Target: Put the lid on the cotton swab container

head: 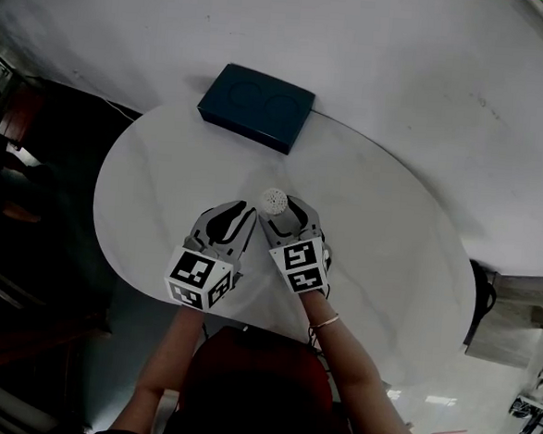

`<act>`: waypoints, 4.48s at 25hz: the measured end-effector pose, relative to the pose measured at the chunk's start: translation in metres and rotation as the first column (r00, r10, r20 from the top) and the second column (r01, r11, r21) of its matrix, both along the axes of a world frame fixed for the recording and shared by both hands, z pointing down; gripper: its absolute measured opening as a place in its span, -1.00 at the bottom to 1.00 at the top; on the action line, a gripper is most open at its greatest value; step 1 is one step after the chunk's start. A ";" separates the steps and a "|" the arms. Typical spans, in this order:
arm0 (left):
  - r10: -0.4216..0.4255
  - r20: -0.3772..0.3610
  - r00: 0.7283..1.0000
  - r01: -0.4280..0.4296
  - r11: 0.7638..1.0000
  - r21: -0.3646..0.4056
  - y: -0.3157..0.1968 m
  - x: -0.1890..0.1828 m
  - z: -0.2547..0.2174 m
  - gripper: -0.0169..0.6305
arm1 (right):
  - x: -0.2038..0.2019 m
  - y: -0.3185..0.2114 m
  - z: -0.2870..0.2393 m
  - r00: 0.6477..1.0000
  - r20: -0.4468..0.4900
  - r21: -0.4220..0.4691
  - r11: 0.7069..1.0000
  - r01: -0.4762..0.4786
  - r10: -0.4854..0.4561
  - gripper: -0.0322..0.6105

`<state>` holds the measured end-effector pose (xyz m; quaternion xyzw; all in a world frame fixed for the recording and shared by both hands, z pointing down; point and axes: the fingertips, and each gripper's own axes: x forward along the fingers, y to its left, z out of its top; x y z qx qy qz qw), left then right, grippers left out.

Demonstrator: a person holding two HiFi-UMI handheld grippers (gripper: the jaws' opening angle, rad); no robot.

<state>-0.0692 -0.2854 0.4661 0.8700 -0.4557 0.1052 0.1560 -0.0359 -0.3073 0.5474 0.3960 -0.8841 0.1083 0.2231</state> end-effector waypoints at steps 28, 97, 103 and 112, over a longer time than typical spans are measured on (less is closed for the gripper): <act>0.084 0.121 0.989 -0.073 0.993 -0.090 -0.040 0.027 0.022 -0.79 | 0.000 -0.001 0.000 1.000 -0.025 0.003 1.000 0.012 -0.012 -0.13; -0.129 0.046 0.991 0.133 0.987 -0.088 0.036 -0.037 0.003 -0.76 | 0.006 0.060 -0.051 0.993 0.121 -0.010 1.000 -0.003 0.004 -0.15; -0.129 0.035 0.991 0.132 0.988 -0.079 0.055 -0.036 0.005 -0.76 | 0.007 0.082 -0.061 0.988 0.153 -0.006 1.000 -0.020 0.021 -0.28; -0.118 0.033 0.992 0.120 0.992 -0.048 0.086 -0.041 0.005 -0.76 | 0.006 0.110 -0.070 0.985 0.165 0.011 0.999 -0.053 0.051 -0.71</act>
